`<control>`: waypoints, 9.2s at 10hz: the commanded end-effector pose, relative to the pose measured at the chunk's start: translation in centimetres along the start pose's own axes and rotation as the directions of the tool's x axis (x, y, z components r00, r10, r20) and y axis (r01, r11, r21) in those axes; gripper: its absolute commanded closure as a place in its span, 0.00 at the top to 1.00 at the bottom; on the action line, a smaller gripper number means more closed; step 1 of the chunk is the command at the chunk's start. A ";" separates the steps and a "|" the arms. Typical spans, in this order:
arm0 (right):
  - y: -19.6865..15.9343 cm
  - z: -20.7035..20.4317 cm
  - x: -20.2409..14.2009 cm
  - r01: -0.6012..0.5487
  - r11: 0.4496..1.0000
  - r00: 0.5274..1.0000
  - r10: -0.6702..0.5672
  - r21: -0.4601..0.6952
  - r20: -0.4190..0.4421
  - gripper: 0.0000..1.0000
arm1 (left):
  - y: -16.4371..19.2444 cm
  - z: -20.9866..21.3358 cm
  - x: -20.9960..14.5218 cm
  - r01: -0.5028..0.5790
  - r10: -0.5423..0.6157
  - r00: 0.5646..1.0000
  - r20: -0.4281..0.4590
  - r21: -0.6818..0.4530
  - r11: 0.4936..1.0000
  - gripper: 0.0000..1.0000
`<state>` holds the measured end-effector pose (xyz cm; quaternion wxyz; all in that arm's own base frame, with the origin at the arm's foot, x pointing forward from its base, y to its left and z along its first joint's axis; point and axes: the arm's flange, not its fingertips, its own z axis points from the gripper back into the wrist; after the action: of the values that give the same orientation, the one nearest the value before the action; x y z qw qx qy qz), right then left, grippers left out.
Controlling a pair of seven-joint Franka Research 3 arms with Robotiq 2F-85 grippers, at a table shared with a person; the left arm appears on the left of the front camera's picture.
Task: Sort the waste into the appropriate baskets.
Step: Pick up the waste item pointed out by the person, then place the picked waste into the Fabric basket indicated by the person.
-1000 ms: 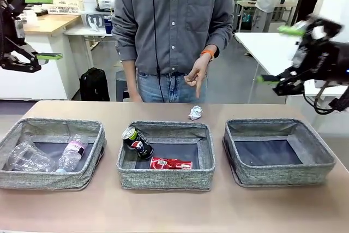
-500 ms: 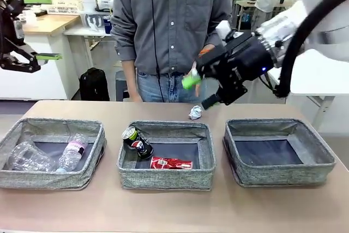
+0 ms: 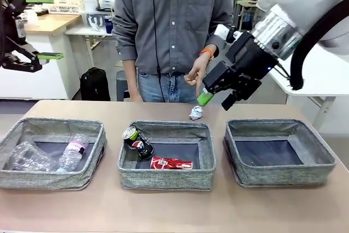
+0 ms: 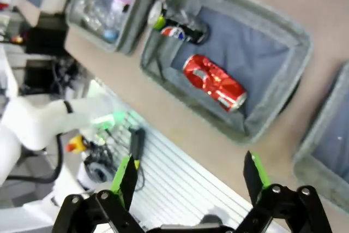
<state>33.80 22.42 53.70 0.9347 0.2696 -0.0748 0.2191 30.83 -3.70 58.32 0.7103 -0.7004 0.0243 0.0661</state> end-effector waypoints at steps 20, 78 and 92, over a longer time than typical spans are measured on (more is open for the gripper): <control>-13.3 -19.5 19.7 0.457 0.764 0.859 -0.246 -0.456 0.448 1.00 | -0.2 0.2 -0.2 -0.001 0.001 1.000 -0.011 0.003 1.000 1.00; 25.6 15.7 10.5 0.247 0.751 0.969 -0.189 -0.612 0.159 0.04 | -0.2 0.2 -0.2 -0.001 0.001 1.000 -0.011 0.003 1.000 1.00; 25.6 15.7 10.5 0.247 0.751 0.969 -0.189 -0.612 0.159 0.04 | -0.2 0.2 -0.2 -0.001 0.001 1.000 -0.011 0.003 1.000 1.00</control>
<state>31.56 37.25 81.68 0.9859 -0.0410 -0.1529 0.0544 30.81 -3.66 58.35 0.7102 -0.7005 0.0249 0.0655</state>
